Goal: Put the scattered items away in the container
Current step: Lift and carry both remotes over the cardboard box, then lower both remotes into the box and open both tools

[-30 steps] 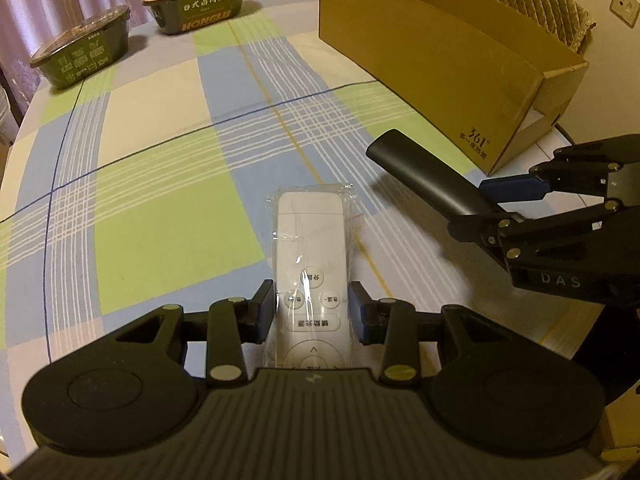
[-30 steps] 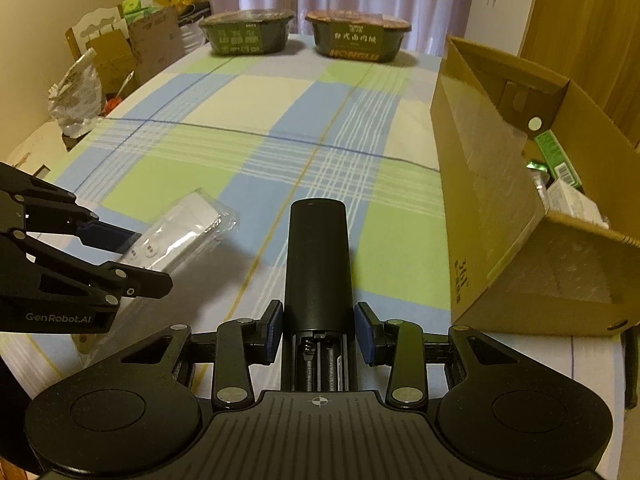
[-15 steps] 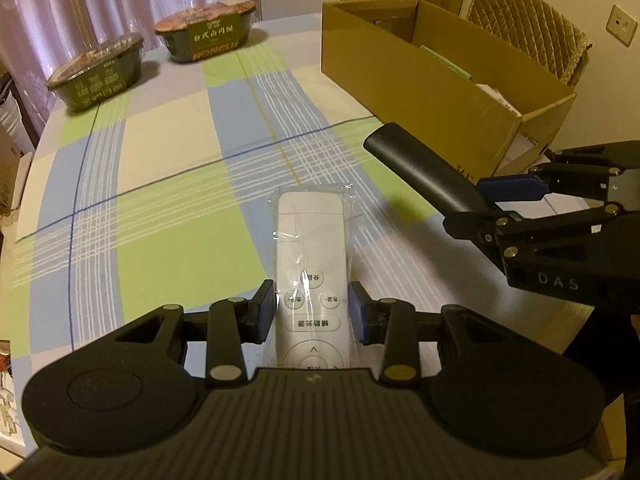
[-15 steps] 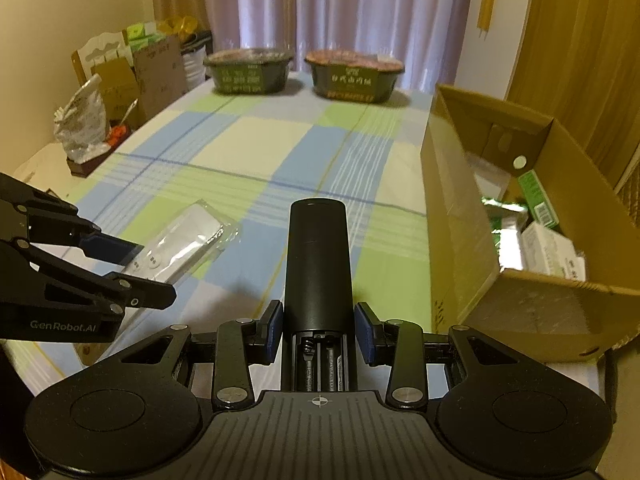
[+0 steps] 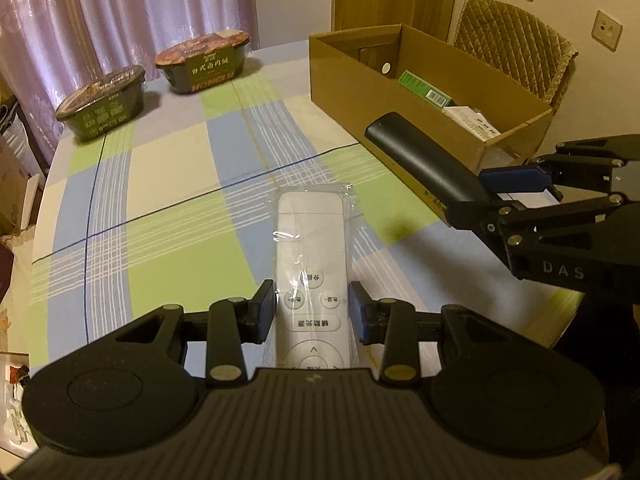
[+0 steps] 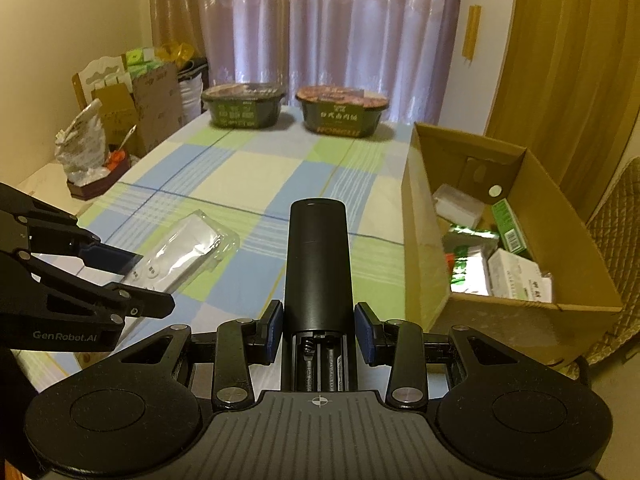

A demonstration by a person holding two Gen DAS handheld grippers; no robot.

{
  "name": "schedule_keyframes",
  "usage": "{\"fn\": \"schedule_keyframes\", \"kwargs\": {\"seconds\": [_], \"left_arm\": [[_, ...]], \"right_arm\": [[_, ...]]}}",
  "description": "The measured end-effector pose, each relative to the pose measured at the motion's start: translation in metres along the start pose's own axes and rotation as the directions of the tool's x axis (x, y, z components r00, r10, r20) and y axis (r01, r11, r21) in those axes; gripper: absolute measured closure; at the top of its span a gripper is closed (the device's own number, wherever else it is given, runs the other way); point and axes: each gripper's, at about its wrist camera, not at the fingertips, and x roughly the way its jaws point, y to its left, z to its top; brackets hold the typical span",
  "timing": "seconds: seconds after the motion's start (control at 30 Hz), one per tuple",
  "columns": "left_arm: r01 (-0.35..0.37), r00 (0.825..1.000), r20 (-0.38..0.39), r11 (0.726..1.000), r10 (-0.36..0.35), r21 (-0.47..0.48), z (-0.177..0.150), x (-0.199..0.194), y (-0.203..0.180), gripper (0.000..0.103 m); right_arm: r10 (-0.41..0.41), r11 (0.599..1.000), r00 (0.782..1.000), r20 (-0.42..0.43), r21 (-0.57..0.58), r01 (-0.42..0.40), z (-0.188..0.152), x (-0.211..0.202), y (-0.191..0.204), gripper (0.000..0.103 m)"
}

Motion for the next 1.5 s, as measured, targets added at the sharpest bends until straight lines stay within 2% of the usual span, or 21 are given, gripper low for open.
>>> {"fn": "schedule_keyframes", "kwargs": {"seconds": [0.37,0.73,1.13,1.5], "left_arm": [[0.021,0.999,0.040,0.999,-0.023,0.037,0.019,-0.010,-0.021,0.070],[0.114,0.987,0.106,0.992,-0.119,0.056,0.075,-0.007,-0.062,0.070],[0.169,0.972,0.155,0.984,-0.176,0.057,0.150,0.024,-0.088,0.070],[0.205,0.968,0.146,0.979,-0.206,0.017,0.183,0.062,-0.104,0.070]], "right_arm": [[-0.046,0.999,0.997,0.060,0.030,0.045,0.006,-0.028,-0.025,0.063],[-0.130,0.989,0.985,0.116,0.087,0.121,0.023,-0.052,-0.078,0.063],[-0.184,0.976,0.971,0.151,0.143,0.162,0.061,-0.040,-0.149,0.063],[-0.191,0.974,0.971,0.145,0.148,0.169,0.073,-0.016,-0.184,0.063]]}}
